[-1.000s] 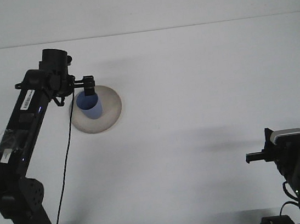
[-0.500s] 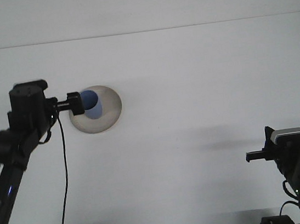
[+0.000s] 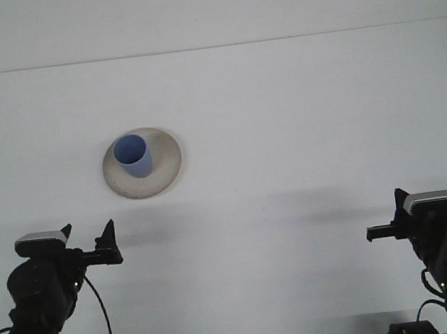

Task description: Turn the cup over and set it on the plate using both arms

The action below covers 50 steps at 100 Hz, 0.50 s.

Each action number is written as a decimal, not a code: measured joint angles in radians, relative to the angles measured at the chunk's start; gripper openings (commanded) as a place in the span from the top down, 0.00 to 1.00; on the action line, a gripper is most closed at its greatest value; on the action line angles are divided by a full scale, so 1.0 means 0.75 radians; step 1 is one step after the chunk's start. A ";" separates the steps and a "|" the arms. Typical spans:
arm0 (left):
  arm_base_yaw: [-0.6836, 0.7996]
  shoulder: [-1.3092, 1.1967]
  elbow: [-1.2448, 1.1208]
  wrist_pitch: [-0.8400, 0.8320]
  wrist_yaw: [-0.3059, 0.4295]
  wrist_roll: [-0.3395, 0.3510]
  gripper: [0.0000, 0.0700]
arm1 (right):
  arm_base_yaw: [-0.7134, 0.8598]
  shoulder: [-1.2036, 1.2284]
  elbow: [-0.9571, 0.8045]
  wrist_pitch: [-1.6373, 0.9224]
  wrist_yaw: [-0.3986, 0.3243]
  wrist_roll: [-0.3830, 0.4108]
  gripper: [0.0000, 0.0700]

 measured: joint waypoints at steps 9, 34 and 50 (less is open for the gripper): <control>0.000 -0.094 -0.021 0.003 0.021 -0.002 1.00 | 0.000 0.000 0.000 0.000 -0.001 0.000 1.00; 0.000 -0.161 -0.004 -0.021 0.022 0.017 0.98 | 0.000 0.000 0.000 0.000 0.000 0.000 1.00; 0.000 -0.161 -0.006 -0.020 0.022 0.026 0.98 | 0.000 0.000 0.000 0.000 0.000 0.000 1.00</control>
